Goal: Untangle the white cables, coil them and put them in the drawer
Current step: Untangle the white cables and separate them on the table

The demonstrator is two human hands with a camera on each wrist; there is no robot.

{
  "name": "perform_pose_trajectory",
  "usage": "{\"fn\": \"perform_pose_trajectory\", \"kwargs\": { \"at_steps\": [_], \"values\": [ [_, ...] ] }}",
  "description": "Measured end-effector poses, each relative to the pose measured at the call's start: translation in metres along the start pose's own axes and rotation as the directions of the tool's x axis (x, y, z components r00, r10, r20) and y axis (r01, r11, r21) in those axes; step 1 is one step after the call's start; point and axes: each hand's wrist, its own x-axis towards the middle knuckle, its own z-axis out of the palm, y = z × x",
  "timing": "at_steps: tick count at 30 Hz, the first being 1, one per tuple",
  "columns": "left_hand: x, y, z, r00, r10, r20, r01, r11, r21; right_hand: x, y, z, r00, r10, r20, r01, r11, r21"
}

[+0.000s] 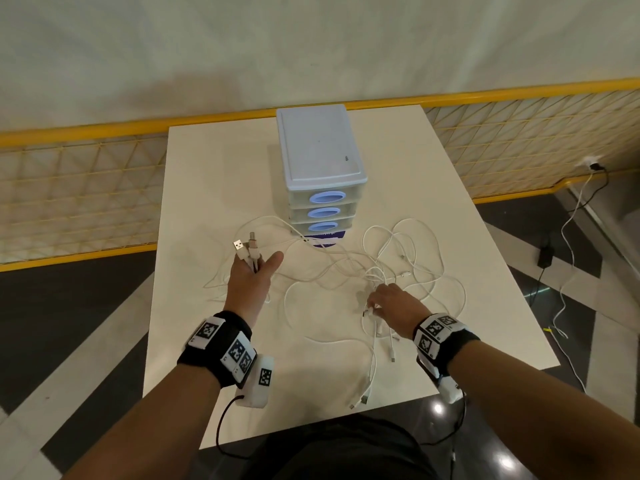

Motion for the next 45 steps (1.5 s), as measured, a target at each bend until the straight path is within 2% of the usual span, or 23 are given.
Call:
{"fn": "perform_pose_trajectory", "kwargs": {
  "at_steps": [3, 6, 11, 13, 15, 18, 20, 23, 27, 30, 36, 38, 41, 43, 45],
  "values": [
    [-0.001, 0.002, 0.001, 0.999, 0.028, 0.019, -0.029, 1.0, 0.01, -0.002, -0.003, -0.015, 0.988, 0.087, -0.129, -0.061, 0.978, 0.197],
    [-0.004, 0.009, 0.007, 0.997, 0.047, 0.068, -0.043, 0.997, -0.06, -0.006, -0.007, -0.035, 0.939, 0.211, -0.271, -0.085, 0.908, 0.41],
    [-0.012, 0.019, 0.016, 0.988, 0.065, 0.138, -0.061, 0.997, -0.036, -0.01, -0.04, -0.071, 0.881, 0.285, -0.377, 0.057, 0.728, 0.683],
    [-0.017, 0.023, 0.02, 0.987, 0.084, 0.14, -0.088, 0.996, 0.021, -0.005, -0.059, -0.078, 0.867, 0.275, -0.416, 0.121, 0.693, 0.71],
    [-0.022, 0.027, 0.023, 0.982, 0.111, 0.151, -0.121, 0.991, 0.056, 0.0, -0.082, -0.079, 0.881, 0.232, -0.412, 0.165, 0.666, 0.727],
    [-0.026, 0.034, 0.024, 0.982, 0.087, 0.167, -0.089, 0.996, 0.006, 0.004, -0.117, -0.077, 0.911, 0.119, -0.395, 0.24, 0.625, 0.742],
    [-0.028, 0.037, 0.024, 0.981, 0.073, 0.179, -0.065, 0.997, -0.049, 0.006, -0.134, -0.074, 0.911, 0.066, -0.407, 0.283, 0.619, 0.733],
    [-0.029, 0.039, 0.022, 0.984, 0.061, 0.169, -0.047, 0.995, -0.085, 0.007, -0.149, -0.071, 0.894, 0.027, -0.447, 0.333, 0.628, 0.704],
    [-0.03, 0.041, 0.021, 0.99, 0.057, 0.129, -0.045, 0.994, -0.096, 0.013, -0.154, -0.068, 0.877, 0.077, -0.475, 0.317, 0.65, 0.691],
    [-0.03, 0.041, 0.019, 0.991, 0.076, 0.114, -0.061, 0.99, -0.129, 0.018, -0.154, -0.067, 0.889, 0.07, -0.452, 0.279, 0.702, 0.656],
    [-0.02, 0.038, 0.015, 0.998, -0.005, 0.07, 0.02, 0.975, -0.223, 0.023, -0.157, -0.063, 0.921, -0.048, -0.388, 0.255, 0.825, 0.504],
    [-0.016, 0.039, 0.016, 0.995, -0.031, 0.099, 0.064, 0.934, -0.353, 0.025, -0.158, -0.063, 0.92, -0.094, -0.38, 0.272, 0.852, 0.448],
    [-0.009, 0.048, 0.013, 0.987, -0.097, 0.128, 0.153, 0.811, -0.564, 0.029, -0.151, -0.066, 0.939, -0.129, -0.318, 0.246, 0.899, 0.363],
    [0.0, 0.058, 0.001, 0.991, -0.126, 0.05, 0.127, 0.74, -0.66, 0.031, -0.139, -0.068, 0.967, -0.1, -0.236, 0.179, 0.923, 0.342],
    [0.013, 0.066, -0.02, 0.989, -0.142, -0.034, 0.083, 0.737, -0.671, 0.031, -0.119, -0.07, 0.982, -0.048, -0.181, 0.107, 0.938, 0.329]
  ]
}}
